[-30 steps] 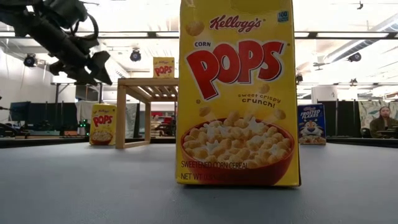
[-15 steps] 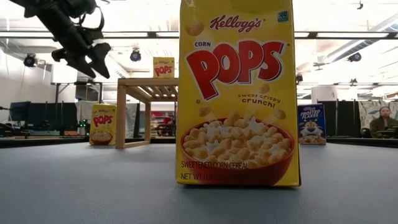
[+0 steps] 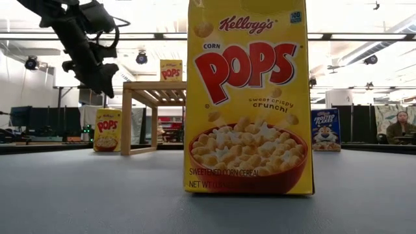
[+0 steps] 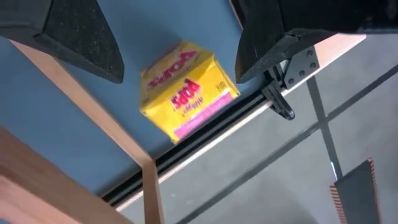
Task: Stack cereal on shelf
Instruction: Put the top yellow cereal box on the shelf aligned with the other yellow cereal box
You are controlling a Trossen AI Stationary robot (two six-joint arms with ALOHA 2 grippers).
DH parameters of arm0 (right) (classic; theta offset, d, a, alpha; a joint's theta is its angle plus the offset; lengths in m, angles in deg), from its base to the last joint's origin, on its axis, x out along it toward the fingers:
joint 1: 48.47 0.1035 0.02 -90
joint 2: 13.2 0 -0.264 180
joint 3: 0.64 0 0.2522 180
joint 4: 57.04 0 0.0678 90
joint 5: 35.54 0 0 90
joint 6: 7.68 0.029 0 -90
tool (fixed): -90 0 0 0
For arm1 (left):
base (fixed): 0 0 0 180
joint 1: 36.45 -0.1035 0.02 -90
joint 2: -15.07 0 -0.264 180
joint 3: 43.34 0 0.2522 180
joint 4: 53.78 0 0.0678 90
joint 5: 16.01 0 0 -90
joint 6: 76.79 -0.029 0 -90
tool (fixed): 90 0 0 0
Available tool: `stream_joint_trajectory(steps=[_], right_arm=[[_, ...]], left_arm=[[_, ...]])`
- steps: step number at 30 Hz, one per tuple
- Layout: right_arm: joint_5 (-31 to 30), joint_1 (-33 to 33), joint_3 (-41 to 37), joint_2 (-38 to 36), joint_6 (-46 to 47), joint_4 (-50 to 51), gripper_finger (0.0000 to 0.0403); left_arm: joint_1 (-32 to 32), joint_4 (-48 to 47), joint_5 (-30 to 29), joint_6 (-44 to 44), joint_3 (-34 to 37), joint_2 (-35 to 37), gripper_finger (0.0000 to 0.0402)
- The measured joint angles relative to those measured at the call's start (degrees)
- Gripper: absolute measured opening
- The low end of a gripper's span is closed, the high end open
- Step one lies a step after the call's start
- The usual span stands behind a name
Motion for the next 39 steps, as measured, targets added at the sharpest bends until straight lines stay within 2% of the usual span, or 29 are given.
stream_joint_trajectory(steps=[7, 15, 22, 31, 39], right_arm=[[0.00, 0.00, 0.00, 0.04, 1.01, 0.21, 0.0265], [0.00, 0.00, 0.00, 0.04, 1.02, 0.37, 0.0265], [0.02, 0.00, 0.00, 0.04, 1.65, 0.72, 0.0265], [0.04, 0.00, -0.20, 0.09, 1.63, 1.10, 0.0265], [4.00, 0.04, -0.26, 0.09, 3.93, 1.86, 0.0265]], left_arm=[[-2.43, 0.31, 4.38, -2.49, -2.08, -3.07, 0.0290], [-4.93, -0.39, 6.42, -5.31, -4.28, -6.30, 0.0290], [-8.65, -5.55, 14.31, -8.68, -9.06, -9.28, 0.0290], [-10.52, -16.56, 14.43, -13.17, -18.44, -15.00, 0.0290], [-11.41, -17.93, 13.12, -16.07, -18.78, -19.45, 0.0290]])
